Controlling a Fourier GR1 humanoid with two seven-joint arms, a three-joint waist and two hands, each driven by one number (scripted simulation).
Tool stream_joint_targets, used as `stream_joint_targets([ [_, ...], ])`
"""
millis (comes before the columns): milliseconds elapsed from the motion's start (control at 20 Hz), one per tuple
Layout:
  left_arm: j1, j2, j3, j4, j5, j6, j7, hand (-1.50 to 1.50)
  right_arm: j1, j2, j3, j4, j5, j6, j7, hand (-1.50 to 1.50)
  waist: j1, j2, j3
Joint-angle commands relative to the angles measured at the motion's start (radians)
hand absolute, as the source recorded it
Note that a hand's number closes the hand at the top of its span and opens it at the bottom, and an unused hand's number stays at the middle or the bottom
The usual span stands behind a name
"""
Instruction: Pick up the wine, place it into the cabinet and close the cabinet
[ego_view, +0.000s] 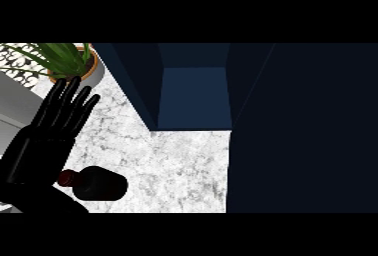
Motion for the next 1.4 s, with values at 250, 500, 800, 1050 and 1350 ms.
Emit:
stream_joint_targets([
  [250,-0.045,-0.001,0.01,-0.098,0.151,0.101,0.234,-1.5,0.02,-0.016,-0.021,-0.129,-0.102,0.027,0.16,-1.5,0.011,-0.001,0.001],
  [500,-0.056,-0.014,-0.022,-0.176,0.117,0.16,0.279,-1.5,0.071,-0.052,-0.107,-0.213,-0.213,0.084,0.191,-1.5,0.008,-0.002,0.001],
  [800,0.014,-0.005,0.033,-0.123,0.167,0.046,0.218,-1.5,0.048,0.014,-0.019,-0.194,-0.082,0.056,0.209,-1.5,0.01,-0.001,0.001],
  [1050,-0.075,-0.018,0.004,-0.112,0.11,0.126,0.259,-1.5,-0.032,0.001,-0.003,-0.292,-0.1,0.002,0.379,-1.5,0.009,-0.001,0.0],
  [1350,0.096,-0.042,-0.023,-0.21,0.074,0.084,0.236,-1.5,0.013,0.014,-0.084,-0.184,-0.14,0.077,0.247,-1.5,0.01,-0.001,0.001],
])
